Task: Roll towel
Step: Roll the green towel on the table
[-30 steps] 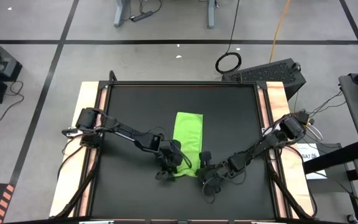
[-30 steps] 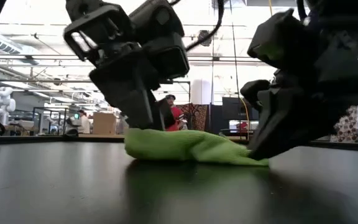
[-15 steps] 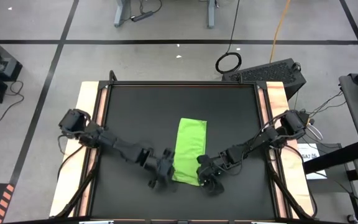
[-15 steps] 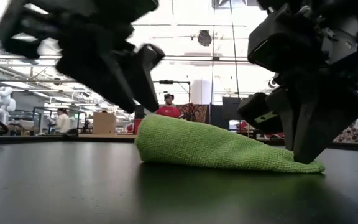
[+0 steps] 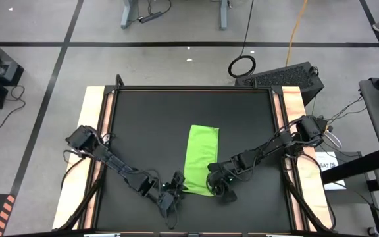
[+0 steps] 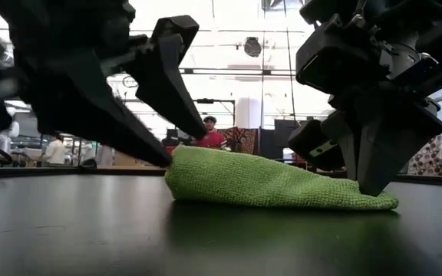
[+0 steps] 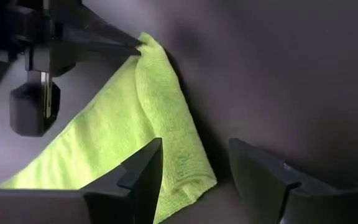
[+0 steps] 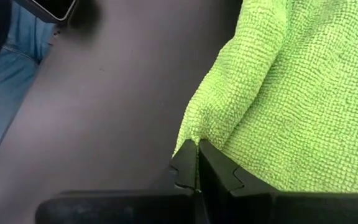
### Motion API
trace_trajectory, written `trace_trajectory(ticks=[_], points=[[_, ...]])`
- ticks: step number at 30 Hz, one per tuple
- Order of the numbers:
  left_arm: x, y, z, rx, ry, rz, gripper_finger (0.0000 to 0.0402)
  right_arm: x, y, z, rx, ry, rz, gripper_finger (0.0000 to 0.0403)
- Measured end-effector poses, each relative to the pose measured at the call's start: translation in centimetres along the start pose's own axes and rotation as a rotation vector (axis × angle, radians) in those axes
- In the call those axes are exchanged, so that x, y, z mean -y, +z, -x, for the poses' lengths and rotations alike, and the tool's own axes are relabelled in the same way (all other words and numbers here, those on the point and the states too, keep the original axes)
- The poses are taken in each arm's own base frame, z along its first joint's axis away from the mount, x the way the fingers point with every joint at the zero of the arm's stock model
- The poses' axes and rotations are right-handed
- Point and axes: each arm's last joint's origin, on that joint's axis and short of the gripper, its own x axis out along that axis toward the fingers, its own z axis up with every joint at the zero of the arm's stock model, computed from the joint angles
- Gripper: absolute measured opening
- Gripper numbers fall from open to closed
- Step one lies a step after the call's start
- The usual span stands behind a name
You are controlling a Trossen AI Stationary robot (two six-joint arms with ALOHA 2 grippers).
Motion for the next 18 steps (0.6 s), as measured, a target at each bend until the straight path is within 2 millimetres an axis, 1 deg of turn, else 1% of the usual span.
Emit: trace_trajectory(ticks=[4, 8, 14, 18], points=[[0.6, -0.3, -0.9, -0.026, 0.043, -0.069, 0.0189, 0.0, 0.0, 0.0, 0.001, 0.003, -0.003, 0.0000], [0.8, -1.1, -1.8, -0.069, 0.043, -0.086, 0.0189, 0.0, 0.0, 0.0, 0.003, 0.003, -0.006, 0.0000], [0.6, -1.7, -2.9, -0.078, 0.009, -0.067, 0.0189, 0.0, 0.0, 0.0, 0.003, 0.003, -0.006, 0.0000], [-0.2, -2.1, -3.3, -0.078, -0.010, 0.009, 0.0188, 0.0, 0.1, 0.0, 0.004, 0.003, -0.005, 0.0000]])
